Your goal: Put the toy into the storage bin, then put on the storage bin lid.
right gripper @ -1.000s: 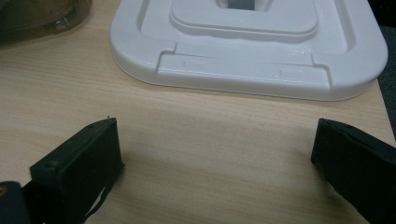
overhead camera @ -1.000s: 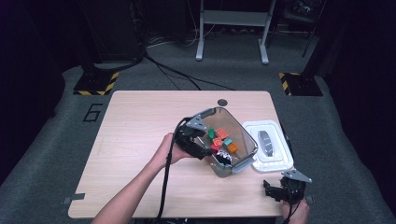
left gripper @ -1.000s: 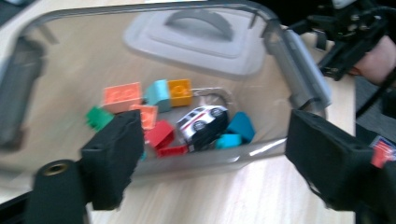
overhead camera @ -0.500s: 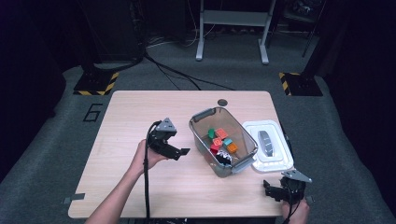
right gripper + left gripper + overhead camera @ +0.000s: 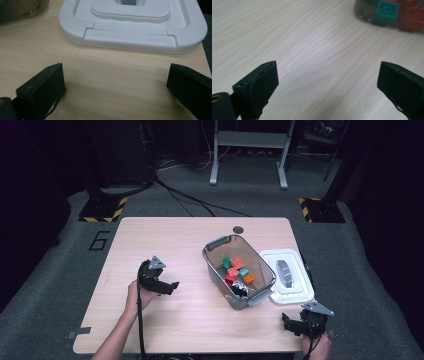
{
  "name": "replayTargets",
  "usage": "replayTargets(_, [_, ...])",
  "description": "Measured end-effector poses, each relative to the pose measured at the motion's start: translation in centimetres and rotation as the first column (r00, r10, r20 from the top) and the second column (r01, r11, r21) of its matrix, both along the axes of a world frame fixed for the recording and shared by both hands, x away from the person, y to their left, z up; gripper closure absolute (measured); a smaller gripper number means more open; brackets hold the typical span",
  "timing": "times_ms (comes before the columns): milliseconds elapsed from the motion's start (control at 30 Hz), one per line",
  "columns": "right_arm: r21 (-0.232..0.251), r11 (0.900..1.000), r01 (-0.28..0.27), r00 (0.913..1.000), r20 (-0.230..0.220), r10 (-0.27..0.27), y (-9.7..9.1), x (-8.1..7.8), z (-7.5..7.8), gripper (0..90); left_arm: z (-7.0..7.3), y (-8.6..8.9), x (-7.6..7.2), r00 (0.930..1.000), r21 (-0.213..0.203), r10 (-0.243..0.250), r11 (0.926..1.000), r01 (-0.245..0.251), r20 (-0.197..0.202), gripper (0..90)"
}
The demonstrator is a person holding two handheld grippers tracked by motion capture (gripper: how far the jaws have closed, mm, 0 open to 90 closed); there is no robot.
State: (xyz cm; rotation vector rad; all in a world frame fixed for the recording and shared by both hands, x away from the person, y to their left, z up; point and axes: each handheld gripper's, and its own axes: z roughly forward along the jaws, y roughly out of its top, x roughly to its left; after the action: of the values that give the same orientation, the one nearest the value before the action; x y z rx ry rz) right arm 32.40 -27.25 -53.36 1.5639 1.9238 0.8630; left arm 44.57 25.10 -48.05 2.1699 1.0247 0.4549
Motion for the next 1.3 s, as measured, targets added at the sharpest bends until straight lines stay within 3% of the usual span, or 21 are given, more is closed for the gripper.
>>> replayTargets(133, [-0.001,1.0,0.0,1.0,0.0,0.0,0.0,0.0,0.0,0.9,-1.2,1.4,0.3,0.9978,0.002,0.067,0.9978,-0.067,0.007,0.0])
replayTargets(233, [0.0,1.0,0.003,1.0,0.0,-0.003,0.0,0.0,0.0,0.9,-1.8,2.3,0.6,0.995,0.001,0.099,0.9951,-0.099,-0.011,0.0])
replayTargets(300, [0.001,1.0,0.004,1.0,0.0,-0.004,0.0,0.0,0.0,0.9,-2.2,2.5,0.7,0.9907,-0.038,0.135,0.99,-0.136,-0.012,0.0])
replayTargets(433, [0.001,1.0,0.004,1.0,0.001,-0.004,0.0,0.0,0.0,0.9,-2.8,2.8,1.0,0.9918,-0.006,0.123,0.9924,-0.123,-0.037,0.0])
replayTargets(500, [0.001,1.0,0.004,1.0,0.0,-0.004,0.0,0.0,0.0,0.9,-3.5,2.9,0.9,0.9918,0.023,0.125,0.992,-0.125,-0.025,0.0])
replayTargets(567, [0.001,1.0,0.005,1.0,0.0,-0.005,0.0,0.0,0.0,0.9,-4.3,2.9,0.8,0.9914,0.058,0.123,0.991,-0.121,-0.044,0.0])
replayTargets(600, [0.001,1.0,0.004,1.0,0.0,-0.004,0.0,0.0,0.0,1.0,-4.8,3.2,0.6,0.9905,-0.004,0.136,0.9907,-0.136,-0.02,0.0])
replayTargets(633, [0.002,1.0,0.007,1.0,0.002,-0.007,0.0,0.0,0.0,1.0,-5.0,3.4,0.4,0.9907,-0.014,0.136,0.9906,-0.136,-0.009,0.0])
replayTargets(833, [-0.001,1.0,-0.001,1.0,-0.001,0.001,0.0,0.0,0.0,1.1,-5.0,3.7,0.6,0.992,-0.015,0.126,0.9919,-0.126,-0.006,0.0])
replayTargets(933, [-0.002,0.9996,-0.026,0.9996,-0.004,0.026,0.1,0.0,0.0,1.1,-5.0,3.7,0.9,0.9831,-0.019,0.183,0.983,-0.183,-0.006,0.0])
replayTargets(1100, [-0.001,0.9994,-0.034,0.9994,-0.001,0.034,0.1,0.0,0.0,1.1,-5.0,3.7,1.6,0.9762,-0.018,0.217,0.976,-0.217,-0.005,0.0])
replayTargets(1200, [-0.001,0.9991,-0.042,0.9991,0.0,0.042,0.1,-0.2,0.0,1.1,-5.0,3.8,2.0,0.9674,-0.026,0.253,0.9672,-0.253,0.008,1.1])
replayTargets(1300, [-0.002,0.9985,-0.055,0.9985,0.001,0.055,0.0,-0.3,0.0,1.0,-5.0,3.8,2.1,0.9664,-0.034,0.256,0.9662,-0.256,0.021,6.1])
